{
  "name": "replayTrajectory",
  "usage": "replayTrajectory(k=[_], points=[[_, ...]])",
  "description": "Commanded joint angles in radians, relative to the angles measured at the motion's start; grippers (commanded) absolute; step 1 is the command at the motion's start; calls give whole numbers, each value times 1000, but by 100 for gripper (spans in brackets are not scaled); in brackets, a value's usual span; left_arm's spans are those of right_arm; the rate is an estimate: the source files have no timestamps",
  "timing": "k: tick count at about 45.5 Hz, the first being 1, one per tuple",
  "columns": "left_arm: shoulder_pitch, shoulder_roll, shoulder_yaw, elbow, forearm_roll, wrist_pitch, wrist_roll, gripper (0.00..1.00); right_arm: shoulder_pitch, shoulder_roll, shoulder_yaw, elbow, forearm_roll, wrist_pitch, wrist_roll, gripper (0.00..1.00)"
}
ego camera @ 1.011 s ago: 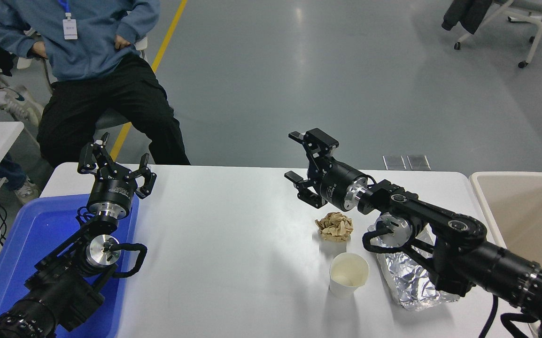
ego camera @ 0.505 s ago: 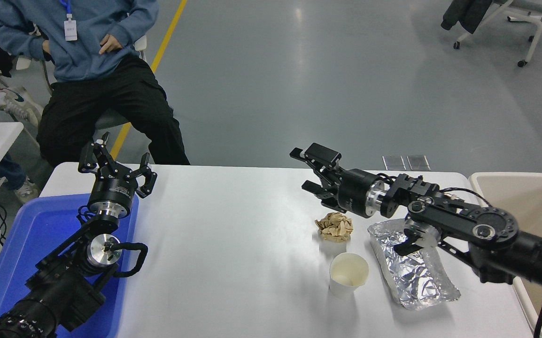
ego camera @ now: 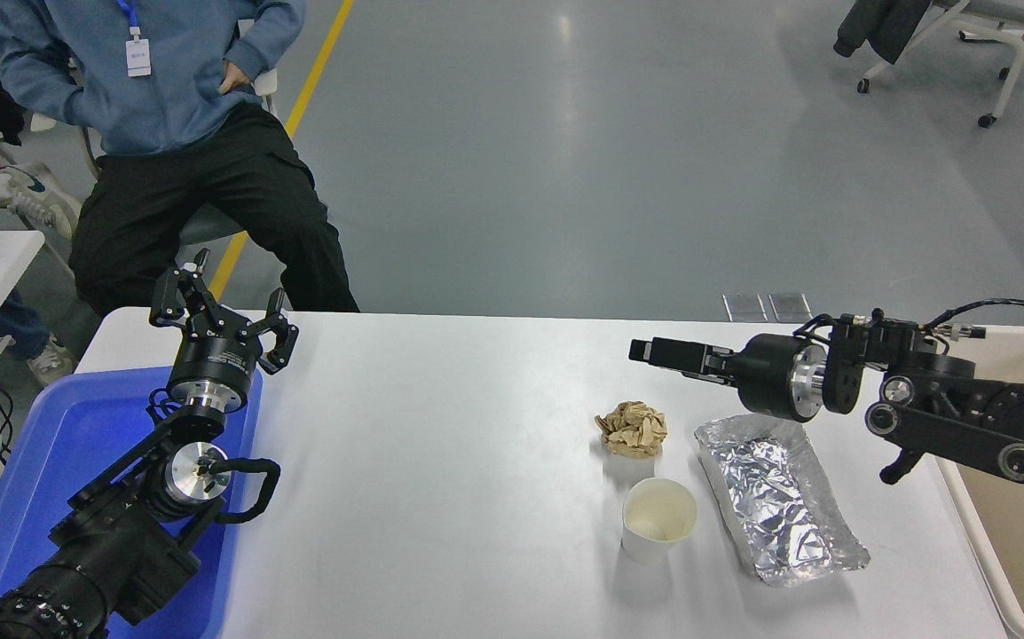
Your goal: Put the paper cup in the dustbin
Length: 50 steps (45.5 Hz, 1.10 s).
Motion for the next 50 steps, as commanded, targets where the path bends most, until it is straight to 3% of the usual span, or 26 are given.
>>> replayTrajectory(k=[1, 16, 30, 50], points=[[1, 1, 0, 0, 0, 0, 0, 100, 10, -79, -17, 50, -53, 0, 9, 100], [1, 1, 0, 0, 0, 0, 0, 100, -18, -191, -17, 236, -63, 2, 9, 100], [1, 1, 0, 0, 0, 0, 0, 100, -68, -198, -16, 340, -61, -4, 21, 100], [3, 1, 0, 0, 0, 0, -2, 100, -168, -158, -17, 307, -156, -75, 28, 100]])
